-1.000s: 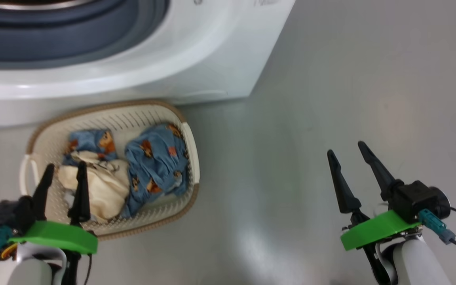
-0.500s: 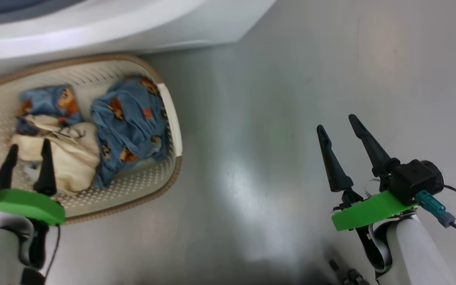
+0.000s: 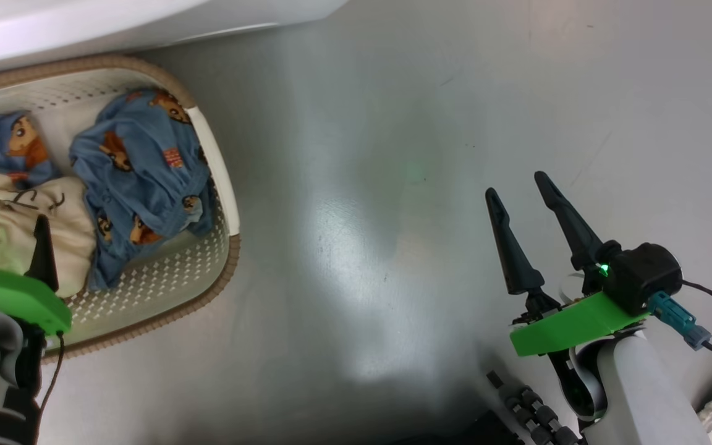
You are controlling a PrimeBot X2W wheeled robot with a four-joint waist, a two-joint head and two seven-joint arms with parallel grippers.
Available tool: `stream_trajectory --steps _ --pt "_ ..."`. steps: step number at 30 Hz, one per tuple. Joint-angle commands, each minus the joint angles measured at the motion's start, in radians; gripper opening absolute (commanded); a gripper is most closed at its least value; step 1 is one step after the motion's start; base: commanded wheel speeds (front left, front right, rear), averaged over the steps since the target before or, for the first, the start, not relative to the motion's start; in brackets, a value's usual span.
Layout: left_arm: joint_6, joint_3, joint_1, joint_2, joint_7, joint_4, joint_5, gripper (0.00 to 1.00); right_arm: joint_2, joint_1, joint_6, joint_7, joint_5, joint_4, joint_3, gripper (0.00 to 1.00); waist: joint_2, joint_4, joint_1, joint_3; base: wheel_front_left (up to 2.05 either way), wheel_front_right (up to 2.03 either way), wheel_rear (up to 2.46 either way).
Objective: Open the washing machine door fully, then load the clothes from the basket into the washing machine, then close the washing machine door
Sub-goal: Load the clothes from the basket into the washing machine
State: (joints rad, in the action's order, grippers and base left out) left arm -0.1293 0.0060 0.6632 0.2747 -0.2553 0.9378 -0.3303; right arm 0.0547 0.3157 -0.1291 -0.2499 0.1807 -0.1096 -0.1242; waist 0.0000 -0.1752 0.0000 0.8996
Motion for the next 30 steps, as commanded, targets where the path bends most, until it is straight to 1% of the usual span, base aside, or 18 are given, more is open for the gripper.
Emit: stream_trajectory --steps 1,4,6,16,19,24,28,29,30 --pt "-0.001 0.018 -0.007 0.041 -0.005 0.01 -0.007 1.0 -0.004 -0.017 -0.002 -0.012 0.01 0.014 -0.029 1.0 0.0 -0.008 0.0 0.004 0.0 0.0 0.0" --pt "-0.001 0.006 0.013 0.044 0.001 0.053 -0.011 1.0 -0.004 -0.016 -0.002 -0.012 0.019 0.01 -0.037 1.0 0.0 -0.013 0.0 0.003 0.0 0.0 0.0" --pt "0.008 -0.001 0.027 0.051 0.016 0.088 -0.006 1.0 -0.004 -0.015 -0.002 -0.012 0.024 0.009 -0.042 1.0 0.0 -0.018 0.0 0.004 0.0 0.0 0.0" --pt "0.1 -0.041 0.113 0.078 0.078 0.201 0.036 1.0 -0.005 -0.022 -0.002 -0.012 0.045 0.013 -0.05 1.0 0.0 -0.044 0.0 0.026 0.0 0.0 0.0" --pt "0.118 -0.045 0.135 0.089 0.079 0.22 0.04 1.0 -0.005 -0.021 -0.002 -0.012 0.055 0.016 -0.056 1.0 0.0 -0.052 0.0 0.035 0.0 0.0 0.0" --pt "0.134 -0.054 0.166 0.094 0.086 0.25 0.043 1.0 -0.005 -0.024 -0.002 -0.012 0.068 0.015 -0.065 1.0 0.0 -0.06 0.0 0.042 0.0 0.0 0.0" --pt "0.137 -0.06 0.18 0.091 0.094 0.267 0.041 1.0 -0.005 -0.024 -0.002 -0.012 0.072 0.012 -0.065 1.0 0.0 -0.062 0.0 0.042 0.0 0.0 0.0" --pt "0.136 -0.061 0.184 0.09 0.1 0.274 0.04 0.48 -0.005 -0.023 -0.002 -0.012 0.073 0.011 -0.065 1.0 0.0 -0.063 0.0 0.041 0.0 0.0 0.0" --pt "0.135 -0.061 0.188 0.09 0.103 0.278 0.038 0.28 -0.005 -0.022 -0.002 -0.012 0.074 0.01 -0.065 1.0 0.0 -0.063 0.0 0.04 0.0 0.0 0.0"
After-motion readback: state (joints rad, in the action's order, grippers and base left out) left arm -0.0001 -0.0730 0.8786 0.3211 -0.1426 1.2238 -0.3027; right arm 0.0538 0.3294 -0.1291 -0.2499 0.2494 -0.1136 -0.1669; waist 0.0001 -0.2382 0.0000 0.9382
